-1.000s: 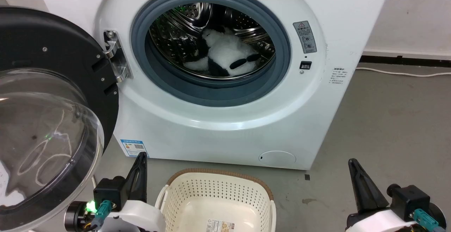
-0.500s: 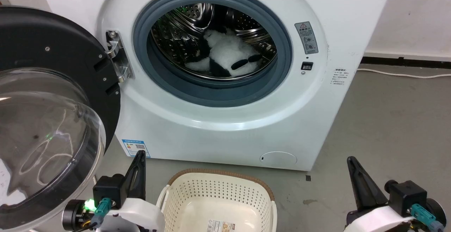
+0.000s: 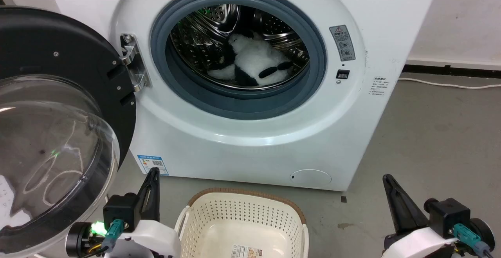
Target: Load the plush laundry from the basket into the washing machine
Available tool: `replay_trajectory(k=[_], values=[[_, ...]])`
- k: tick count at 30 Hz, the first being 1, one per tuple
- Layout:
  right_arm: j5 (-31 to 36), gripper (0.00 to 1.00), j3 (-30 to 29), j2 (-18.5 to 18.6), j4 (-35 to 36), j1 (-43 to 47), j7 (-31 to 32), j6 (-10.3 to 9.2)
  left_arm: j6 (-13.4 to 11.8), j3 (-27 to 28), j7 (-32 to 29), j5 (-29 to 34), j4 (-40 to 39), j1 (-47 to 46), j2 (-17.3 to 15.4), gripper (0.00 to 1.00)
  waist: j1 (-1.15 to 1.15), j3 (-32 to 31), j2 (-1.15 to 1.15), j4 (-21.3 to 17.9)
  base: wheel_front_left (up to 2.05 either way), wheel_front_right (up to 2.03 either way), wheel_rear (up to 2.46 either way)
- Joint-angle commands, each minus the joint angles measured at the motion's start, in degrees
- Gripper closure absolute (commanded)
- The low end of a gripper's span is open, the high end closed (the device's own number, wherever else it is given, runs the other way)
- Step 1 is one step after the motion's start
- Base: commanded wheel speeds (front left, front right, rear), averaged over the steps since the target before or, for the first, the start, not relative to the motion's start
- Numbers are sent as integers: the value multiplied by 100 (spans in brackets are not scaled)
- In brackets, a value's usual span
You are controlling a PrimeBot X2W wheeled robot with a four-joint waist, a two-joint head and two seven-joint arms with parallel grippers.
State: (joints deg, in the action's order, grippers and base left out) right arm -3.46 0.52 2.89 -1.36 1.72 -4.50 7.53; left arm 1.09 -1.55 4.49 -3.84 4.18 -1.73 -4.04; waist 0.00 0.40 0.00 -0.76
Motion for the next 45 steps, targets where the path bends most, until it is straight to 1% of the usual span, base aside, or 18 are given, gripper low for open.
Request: replay_trajectory(k=[1,32,45], values=[[69,100,-15,-1,46,-83,45,-3,-49,23,-45,57,-60,91,33,100,0,-2,0,4,0,0,0],[342,100,-52,-2,134,-170,444,-4,-108,154,-443,379,-413,172,115,100,0,-39,0,75,0,0,0],[346,100,-52,-2,136,-172,450,-4,-109,155,-449,384,-418,173,116,100,0,-40,0,76,0,0,0]])
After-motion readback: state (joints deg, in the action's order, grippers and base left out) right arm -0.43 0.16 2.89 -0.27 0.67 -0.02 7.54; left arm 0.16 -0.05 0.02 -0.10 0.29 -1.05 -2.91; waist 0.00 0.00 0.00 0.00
